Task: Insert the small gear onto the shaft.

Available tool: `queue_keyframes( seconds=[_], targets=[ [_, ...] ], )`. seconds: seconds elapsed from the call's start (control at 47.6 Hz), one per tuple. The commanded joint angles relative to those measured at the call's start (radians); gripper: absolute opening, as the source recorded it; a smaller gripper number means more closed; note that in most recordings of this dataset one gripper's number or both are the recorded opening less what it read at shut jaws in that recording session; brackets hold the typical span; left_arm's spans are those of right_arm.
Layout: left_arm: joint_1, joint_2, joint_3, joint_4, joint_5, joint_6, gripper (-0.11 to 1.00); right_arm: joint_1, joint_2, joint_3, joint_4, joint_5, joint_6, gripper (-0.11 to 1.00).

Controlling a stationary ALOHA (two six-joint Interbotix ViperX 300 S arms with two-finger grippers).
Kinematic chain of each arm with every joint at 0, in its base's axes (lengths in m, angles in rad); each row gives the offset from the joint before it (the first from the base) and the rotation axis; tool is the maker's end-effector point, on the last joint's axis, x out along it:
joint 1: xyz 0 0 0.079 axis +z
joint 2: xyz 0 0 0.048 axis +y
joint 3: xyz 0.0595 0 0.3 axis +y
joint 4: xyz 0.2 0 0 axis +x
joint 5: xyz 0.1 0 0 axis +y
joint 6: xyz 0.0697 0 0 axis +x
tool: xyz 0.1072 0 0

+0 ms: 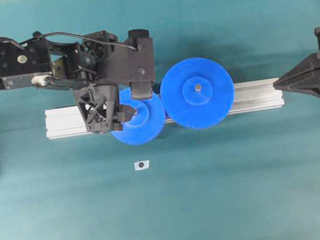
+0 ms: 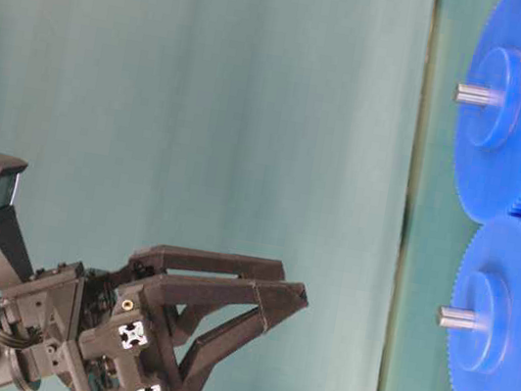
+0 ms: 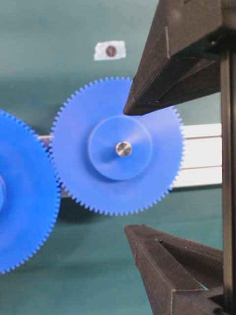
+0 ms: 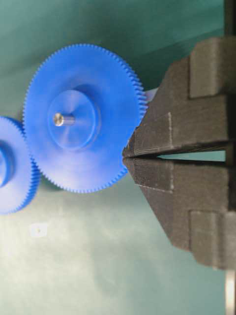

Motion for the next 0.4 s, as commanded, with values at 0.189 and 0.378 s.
queue_keyframes(
  seconds=[0.189,0.378],
  targets=[
    [0.003,-0.023,-0.015,0.005,-0.005,-0.002,0.9,0.0,0.005,-0.009,0.002,-0.008,0.009,0.05],
    [0.002,-0.021,-0.017,0.005,-0.003,-0.002,0.9,0.0,0.005,-0.006,0.002,-0.009,0.008,0.05]
  ],
)
